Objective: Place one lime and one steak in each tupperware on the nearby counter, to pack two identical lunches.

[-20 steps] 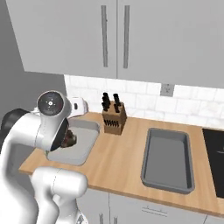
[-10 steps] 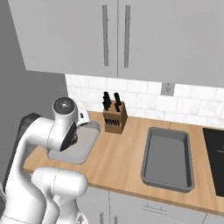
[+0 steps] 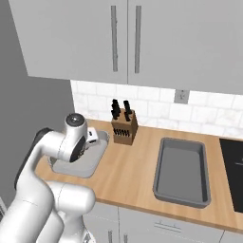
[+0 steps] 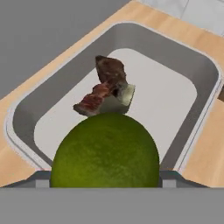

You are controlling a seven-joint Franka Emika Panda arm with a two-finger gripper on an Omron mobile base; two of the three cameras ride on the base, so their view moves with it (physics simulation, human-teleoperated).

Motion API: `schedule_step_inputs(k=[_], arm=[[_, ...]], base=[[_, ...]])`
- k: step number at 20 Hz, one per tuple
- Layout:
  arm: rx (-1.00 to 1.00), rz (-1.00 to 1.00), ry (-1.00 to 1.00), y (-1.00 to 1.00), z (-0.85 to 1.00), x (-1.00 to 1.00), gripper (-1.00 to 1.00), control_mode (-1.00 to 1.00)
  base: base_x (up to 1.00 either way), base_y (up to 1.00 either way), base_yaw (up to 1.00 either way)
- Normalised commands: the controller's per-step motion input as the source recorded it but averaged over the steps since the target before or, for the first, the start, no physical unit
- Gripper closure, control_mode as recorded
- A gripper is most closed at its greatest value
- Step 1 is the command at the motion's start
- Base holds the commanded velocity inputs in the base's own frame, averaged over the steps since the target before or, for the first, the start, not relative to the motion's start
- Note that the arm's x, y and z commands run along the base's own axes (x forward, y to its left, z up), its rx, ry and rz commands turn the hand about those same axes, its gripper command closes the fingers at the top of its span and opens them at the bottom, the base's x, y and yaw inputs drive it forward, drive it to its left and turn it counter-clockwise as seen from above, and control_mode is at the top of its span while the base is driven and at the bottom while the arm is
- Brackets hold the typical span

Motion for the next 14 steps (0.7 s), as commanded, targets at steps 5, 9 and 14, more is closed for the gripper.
schedule_step_inputs(k=[5,9,14], arm=[[0.00,0.04,0.09,0.00,-0.44,0.36,1.00,-1.00],[0.00,0.02,0.05,0.00,-0.40,0.40,1.00,-1.00],[-0.04,0.00,0.00,0.08,-0.54,0.38,-1.00,-1.00]], base=[[0.00,0.00,0.00],[0.00,0.00,0.00],[0.00,0.00,0.00]])
